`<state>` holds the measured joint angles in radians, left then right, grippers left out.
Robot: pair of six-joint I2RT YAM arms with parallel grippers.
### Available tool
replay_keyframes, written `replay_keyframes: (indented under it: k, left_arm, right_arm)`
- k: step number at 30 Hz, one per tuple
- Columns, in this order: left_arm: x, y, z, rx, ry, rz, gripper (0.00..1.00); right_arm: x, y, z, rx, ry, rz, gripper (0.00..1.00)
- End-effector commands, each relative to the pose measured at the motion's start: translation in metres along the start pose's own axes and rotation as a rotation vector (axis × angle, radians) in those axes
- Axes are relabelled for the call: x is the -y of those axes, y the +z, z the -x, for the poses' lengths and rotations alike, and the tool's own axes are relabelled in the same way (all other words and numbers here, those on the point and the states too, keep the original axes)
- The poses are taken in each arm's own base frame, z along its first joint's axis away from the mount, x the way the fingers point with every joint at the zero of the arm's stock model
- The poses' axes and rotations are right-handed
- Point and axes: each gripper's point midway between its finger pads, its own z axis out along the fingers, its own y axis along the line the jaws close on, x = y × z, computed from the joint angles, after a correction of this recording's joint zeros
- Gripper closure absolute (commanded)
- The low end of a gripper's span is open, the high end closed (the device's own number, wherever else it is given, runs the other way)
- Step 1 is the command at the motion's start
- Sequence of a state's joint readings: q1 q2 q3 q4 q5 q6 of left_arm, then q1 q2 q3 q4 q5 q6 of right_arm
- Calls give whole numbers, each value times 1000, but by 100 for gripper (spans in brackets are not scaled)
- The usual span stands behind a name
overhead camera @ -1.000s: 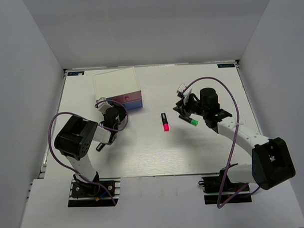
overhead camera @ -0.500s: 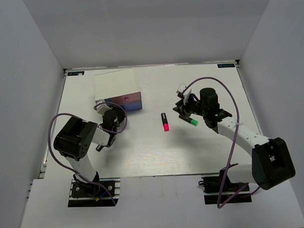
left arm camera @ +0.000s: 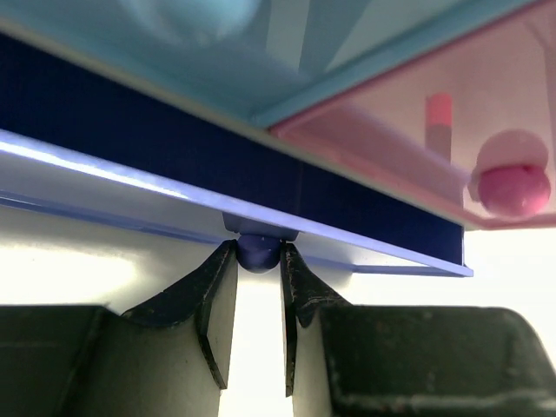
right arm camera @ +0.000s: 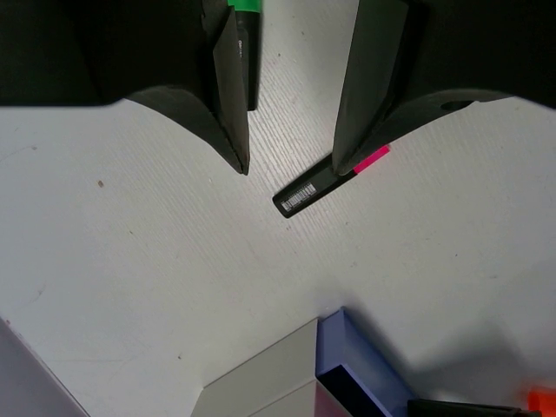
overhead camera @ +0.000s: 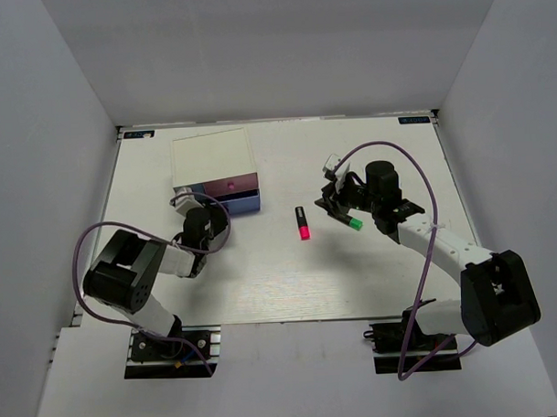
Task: Sort the stationery into containers
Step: Open the drawer, then grab a piece of stationery with the right arm
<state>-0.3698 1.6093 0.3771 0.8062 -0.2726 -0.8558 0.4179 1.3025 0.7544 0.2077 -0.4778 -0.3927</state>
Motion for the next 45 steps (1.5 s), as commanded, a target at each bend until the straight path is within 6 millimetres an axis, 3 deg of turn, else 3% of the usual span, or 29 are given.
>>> replay_keyframes:
  k: [1, 11, 22, 25, 26, 27, 31, 38, 42, 45]
  left_arm:
    - [-8, -14, -8, -55, 35, 29, 100]
    - [-38, -48, -25, -146, 56, 105, 100]
    - [-36, -60, -37, -250, 111, 93, 100]
    - [-36, -61, -39, -268, 124, 97, 100]
    - [-36, -61, -39, -269, 124, 97, 95]
    - [-39, -62, -41, -276, 126, 105, 72]
    - [-28, -61, -33, -262, 148, 71, 31]
    - [-2, -76, 0, -173, 223, -30, 10]
    - [3, -89, 11, -152, 253, -52, 8]
    - [1, -100, 8, -191, 278, -51, 8]
  right_arm:
    - [-2, 1, 3, 19, -7, 19, 50]
    - [-4, 1, -2, 4, 0, 27, 49]
    - [-4, 1, -2, 0, -1, 32, 49]
    - [-1, 1, -6, -21, -3, 16, 38]
    - [-1, 2, -10, -35, -2, 16, 32]
    - [2, 2, -13, -50, -1, 2, 30]
    - [10, 3, -20, -97, 9, -27, 28]
    - [18, 5, -37, -174, 8, -52, 38]
    - [26, 4, -51, -243, 16, -87, 40]
    - [30, 3, -69, -327, 39, -103, 39]
